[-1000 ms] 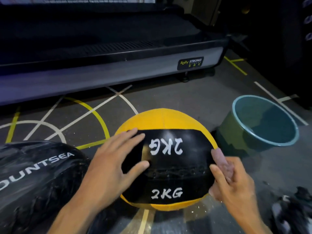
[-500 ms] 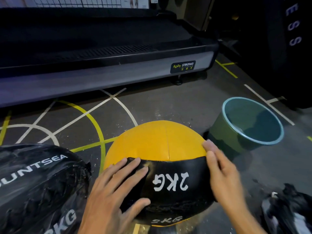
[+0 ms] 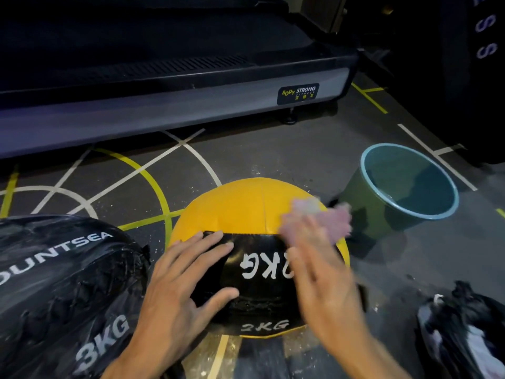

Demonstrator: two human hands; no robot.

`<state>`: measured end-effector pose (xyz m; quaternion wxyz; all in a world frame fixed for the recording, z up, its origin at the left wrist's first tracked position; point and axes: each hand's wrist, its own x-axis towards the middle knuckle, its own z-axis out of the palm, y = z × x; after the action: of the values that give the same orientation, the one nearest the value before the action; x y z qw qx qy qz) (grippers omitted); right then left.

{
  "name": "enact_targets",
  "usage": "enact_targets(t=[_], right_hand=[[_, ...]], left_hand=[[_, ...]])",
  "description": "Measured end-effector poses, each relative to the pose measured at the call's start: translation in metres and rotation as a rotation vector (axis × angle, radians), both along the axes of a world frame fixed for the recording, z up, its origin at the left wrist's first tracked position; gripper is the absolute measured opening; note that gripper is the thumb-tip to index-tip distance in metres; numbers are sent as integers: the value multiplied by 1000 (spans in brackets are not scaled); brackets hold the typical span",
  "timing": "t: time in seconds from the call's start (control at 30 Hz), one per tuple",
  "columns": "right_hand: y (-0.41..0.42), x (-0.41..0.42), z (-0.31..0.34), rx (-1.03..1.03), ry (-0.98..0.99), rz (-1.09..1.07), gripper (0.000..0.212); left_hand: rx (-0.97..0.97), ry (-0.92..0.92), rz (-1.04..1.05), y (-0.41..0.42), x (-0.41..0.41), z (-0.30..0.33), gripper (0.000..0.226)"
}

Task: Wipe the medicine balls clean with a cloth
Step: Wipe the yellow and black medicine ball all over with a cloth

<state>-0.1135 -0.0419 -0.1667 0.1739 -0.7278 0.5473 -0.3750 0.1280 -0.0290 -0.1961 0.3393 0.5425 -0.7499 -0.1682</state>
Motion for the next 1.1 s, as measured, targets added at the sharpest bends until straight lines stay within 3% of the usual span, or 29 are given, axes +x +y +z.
enact_targets(t=[0.07,0.13,0.2,0.3,0.37,0.4,0.47,0.57,0.6,0.63,0.7,0.77,0.83,0.93,1.1], right_hand=[[20,23,3,-123,158,332,35],[30,17,9,-115,124,456,28],[22,2,25,-9,-113,226,29],[-20,-43,42,47,-462,-339,41],[-43,-57,52,-26,-450,-527,35],[-46,-52,51,-63,-444,-509,29],[-32,-19,45,-32,-422,-215,23],[11,20,27,-45,-13,432,18],[17,19,24,-43,45,520,17],[14,11,28,-5,-1,444,16],[-3,-12,38,-42,-196,43,16],[-30,-40,56,-67,-390,-325,29],[-47,-54,72,-85,-532,-450,40],[-47,-22,66,-166,-378,-215,23],[4,43,14,-179,382,491,29]], left_hand=[[-2,1,-13,-3,0,-1,64],[4,20,-12,-3,2,-2,70],[25,36,13,-4,3,0,76],[58,42,27,-2,1,3,80],[61,52,18,-3,-2,6,80],[61,56,13,-3,-5,7,80],[60,80,3,-6,-10,10,81],[59,121,-45,-7,-12,9,87],[77,130,-60,-7,-10,9,91],[98,136,-67,-7,-8,9,93],[133,165,-74,-6,-5,12,91],[145,203,-93,-5,-5,17,88],[154,249,-114,-3,-7,23,88],[200,371,-121,-4,-14,29,92],[300,541,-177,-7,-13,33,102]])
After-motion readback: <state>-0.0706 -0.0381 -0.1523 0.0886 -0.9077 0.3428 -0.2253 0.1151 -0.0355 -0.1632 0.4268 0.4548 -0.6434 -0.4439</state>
